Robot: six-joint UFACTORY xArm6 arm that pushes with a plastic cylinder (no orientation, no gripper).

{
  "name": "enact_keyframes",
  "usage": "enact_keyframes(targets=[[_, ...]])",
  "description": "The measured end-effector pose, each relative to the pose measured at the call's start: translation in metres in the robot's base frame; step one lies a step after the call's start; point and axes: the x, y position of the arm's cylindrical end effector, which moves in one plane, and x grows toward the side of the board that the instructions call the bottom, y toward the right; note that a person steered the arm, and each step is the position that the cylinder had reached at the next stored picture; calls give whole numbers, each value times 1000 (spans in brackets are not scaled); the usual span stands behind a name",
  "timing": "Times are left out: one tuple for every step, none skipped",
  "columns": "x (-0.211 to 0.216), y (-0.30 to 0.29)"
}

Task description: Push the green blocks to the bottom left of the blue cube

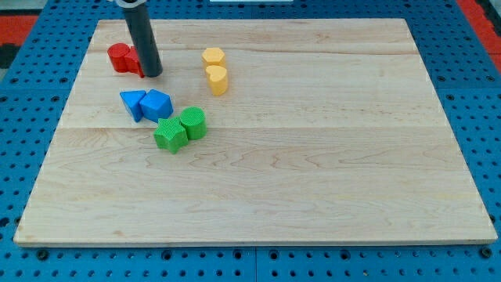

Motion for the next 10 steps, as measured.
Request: enact_keyframes(targets=[[39,64],[69,100],[103,82],[106,60],[81,62],[78,49],[85,43],[99,36],[118,25],[133,7]])
